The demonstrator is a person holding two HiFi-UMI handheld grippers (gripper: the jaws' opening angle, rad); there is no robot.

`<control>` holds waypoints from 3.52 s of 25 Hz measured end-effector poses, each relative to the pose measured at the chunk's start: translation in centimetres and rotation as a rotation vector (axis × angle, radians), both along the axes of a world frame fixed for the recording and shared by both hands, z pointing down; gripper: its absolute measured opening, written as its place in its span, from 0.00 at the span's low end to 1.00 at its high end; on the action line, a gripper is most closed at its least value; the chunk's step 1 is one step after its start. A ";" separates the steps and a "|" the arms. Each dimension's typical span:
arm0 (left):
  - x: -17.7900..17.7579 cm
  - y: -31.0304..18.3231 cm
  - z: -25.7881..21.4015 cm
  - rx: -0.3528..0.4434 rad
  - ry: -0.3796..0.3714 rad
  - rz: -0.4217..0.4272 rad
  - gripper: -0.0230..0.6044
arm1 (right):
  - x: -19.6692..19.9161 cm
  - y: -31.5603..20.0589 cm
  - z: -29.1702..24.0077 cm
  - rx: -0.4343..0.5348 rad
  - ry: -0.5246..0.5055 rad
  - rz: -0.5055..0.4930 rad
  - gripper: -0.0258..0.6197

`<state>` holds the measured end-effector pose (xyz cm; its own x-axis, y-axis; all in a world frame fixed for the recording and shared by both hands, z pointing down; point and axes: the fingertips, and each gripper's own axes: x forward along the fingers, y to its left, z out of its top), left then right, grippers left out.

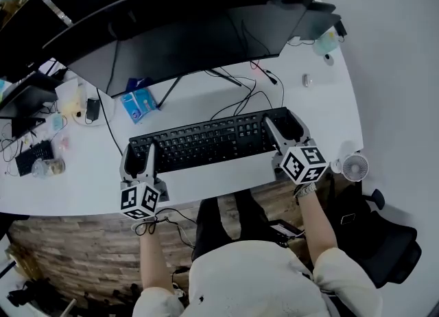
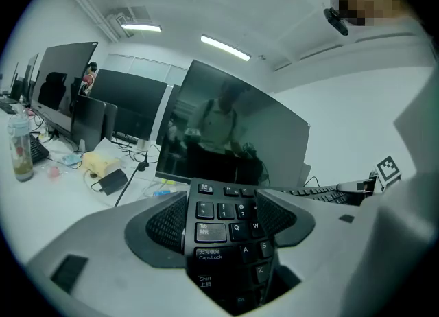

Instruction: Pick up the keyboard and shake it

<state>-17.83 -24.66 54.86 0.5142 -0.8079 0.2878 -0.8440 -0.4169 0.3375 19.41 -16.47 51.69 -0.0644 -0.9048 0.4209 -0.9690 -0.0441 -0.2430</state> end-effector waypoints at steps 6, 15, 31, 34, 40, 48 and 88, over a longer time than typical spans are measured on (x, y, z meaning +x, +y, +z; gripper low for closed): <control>-0.4 0.9 2.7 -0.049 -0.020 -0.002 0.52 | -0.3 0.7 3.0 -0.055 -0.020 0.002 0.48; -0.8 3.1 7.4 -0.143 -0.044 -0.013 0.52 | -0.6 2.2 7.9 -0.143 -0.034 -0.005 0.48; -0.7 4.7 12.3 -0.224 -0.075 -0.001 0.52 | -0.4 3.8 13.5 -0.208 -0.058 0.004 0.49; -0.7 5.0 13.2 -0.241 -0.079 -0.001 0.52 | -0.3 3.9 14.4 -0.219 -0.060 0.001 0.49; -0.5 5.3 15.1 -0.274 -0.088 -0.004 0.52 | -0.1 4.1 16.3 -0.231 -0.064 -0.005 0.49; -0.3 5.2 16.3 -0.296 -0.109 0.008 0.52 | 0.1 4.2 18.3 -0.250 -0.091 0.000 0.49; -0.9 6.5 15.3 -0.302 -0.163 -0.029 0.43 | -0.9 4.5 15.1 -0.239 -0.017 -0.046 0.40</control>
